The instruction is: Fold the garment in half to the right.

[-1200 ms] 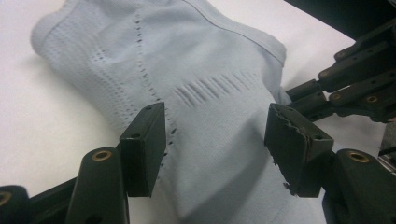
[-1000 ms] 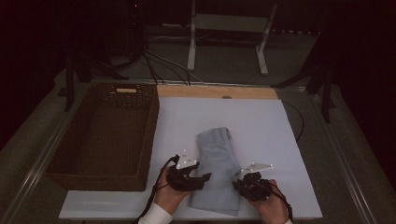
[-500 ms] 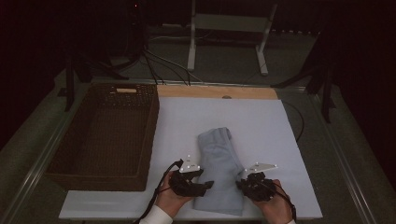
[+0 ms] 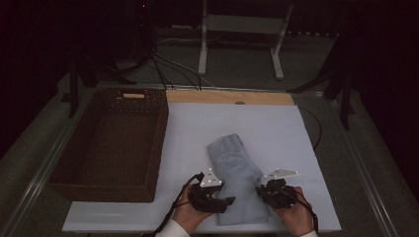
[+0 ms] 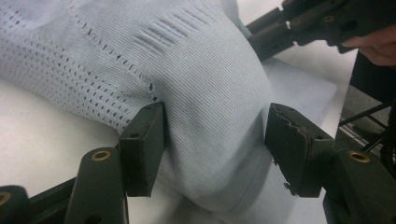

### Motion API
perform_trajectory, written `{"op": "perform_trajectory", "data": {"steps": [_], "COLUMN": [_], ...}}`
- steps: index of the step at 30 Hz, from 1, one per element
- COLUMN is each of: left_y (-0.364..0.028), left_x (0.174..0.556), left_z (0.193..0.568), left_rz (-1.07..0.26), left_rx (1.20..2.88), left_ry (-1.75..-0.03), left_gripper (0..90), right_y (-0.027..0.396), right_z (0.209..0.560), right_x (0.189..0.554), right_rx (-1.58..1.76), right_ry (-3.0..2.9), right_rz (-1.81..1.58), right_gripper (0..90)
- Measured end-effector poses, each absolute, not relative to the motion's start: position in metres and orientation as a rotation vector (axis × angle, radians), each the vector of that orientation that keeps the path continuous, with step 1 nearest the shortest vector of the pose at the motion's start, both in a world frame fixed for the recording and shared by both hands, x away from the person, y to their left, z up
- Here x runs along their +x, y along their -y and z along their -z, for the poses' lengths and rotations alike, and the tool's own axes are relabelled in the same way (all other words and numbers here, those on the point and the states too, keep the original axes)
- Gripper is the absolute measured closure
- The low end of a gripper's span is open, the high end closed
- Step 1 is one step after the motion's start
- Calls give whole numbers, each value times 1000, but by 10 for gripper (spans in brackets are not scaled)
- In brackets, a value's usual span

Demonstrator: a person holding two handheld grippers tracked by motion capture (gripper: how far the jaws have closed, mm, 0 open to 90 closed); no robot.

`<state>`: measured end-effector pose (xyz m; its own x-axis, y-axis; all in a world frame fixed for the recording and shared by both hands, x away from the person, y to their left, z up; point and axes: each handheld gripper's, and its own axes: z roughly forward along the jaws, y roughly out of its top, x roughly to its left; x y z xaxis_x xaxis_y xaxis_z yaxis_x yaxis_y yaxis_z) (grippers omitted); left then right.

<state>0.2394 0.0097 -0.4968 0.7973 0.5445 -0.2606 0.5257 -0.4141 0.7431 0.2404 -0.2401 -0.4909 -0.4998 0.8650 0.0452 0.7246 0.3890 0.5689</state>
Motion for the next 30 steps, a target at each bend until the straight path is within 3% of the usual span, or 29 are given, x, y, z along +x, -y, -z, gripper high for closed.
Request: {"op": "perform_trajectory", "data": {"steps": [10,17,30], "left_y": [-20,-27,-33], "left_x": [243,245,247], "left_z": [488,485,481], "left_rz": [-47,-69,-87], "left_rx": [2048,2026,2009], "left_ry": [-806,-823,-837], "left_gripper": [391,381,377], "right_y": [252,257,269], "right_z": [492,486,493], "right_x": [255,244,216], "right_rx": [1445,1489,1557], "right_ry": [-2320,-2305,-2343], "right_rz": [-766,-823,-802], "right_gripper": [802,630,636]}}
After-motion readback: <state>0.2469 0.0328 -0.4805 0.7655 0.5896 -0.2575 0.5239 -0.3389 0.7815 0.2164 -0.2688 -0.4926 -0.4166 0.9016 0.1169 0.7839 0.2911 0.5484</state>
